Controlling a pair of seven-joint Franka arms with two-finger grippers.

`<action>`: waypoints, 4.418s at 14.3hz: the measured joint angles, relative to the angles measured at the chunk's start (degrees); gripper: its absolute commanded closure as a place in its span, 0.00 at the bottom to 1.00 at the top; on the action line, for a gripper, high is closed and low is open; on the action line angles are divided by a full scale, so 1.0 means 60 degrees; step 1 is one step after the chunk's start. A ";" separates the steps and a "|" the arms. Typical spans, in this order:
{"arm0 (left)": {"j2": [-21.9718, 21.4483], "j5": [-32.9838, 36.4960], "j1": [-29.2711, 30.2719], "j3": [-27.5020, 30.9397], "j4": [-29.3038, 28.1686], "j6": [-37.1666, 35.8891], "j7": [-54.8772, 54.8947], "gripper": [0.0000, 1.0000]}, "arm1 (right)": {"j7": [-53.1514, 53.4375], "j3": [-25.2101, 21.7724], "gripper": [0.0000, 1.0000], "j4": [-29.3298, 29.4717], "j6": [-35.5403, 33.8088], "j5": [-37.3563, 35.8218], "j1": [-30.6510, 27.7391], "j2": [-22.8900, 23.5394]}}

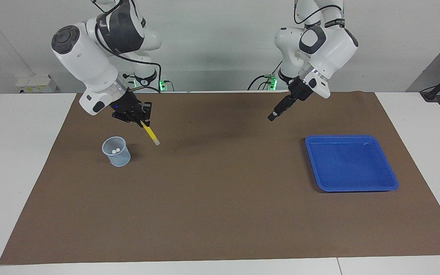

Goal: Right arm passes pens to left for tray arrangement
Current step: 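Lift the yellow pen with the right gripper while the left gripper approaches, then close the left gripper on the yellow pen held by the right gripper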

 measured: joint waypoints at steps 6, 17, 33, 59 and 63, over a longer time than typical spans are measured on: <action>0.0014 -0.1092 -0.0181 -0.0071 0.0181 0.0261 -0.1018 0.00 | 0.1739 0.0125 1.00 -0.0051 0.0922 0.1720 0.0897 0.0011; 0.0750 -0.5196 -0.3068 -0.0152 0.0196 0.4803 -0.2044 0.01 | 0.5093 0.0149 1.00 -0.0892 0.5143 0.3030 0.3003 0.0047; 0.1676 -0.6367 -0.3128 -0.0058 0.1376 0.5701 -0.2177 0.08 | 0.5690 0.0127 1.00 -0.1212 0.6145 0.3379 0.3423 -0.0011; 0.2529 -0.6367 -0.2896 -0.0102 0.2024 0.5420 -0.2071 1.00 | 0.5697 0.0115 1.00 -0.1195 0.6290 0.3441 0.3420 -0.0024; 0.2518 -0.6367 -0.2895 -0.0100 0.2024 0.5419 -0.2065 1.00 | 0.5699 0.0115 1.00 -0.1192 0.6290 0.3442 0.3420 -0.0030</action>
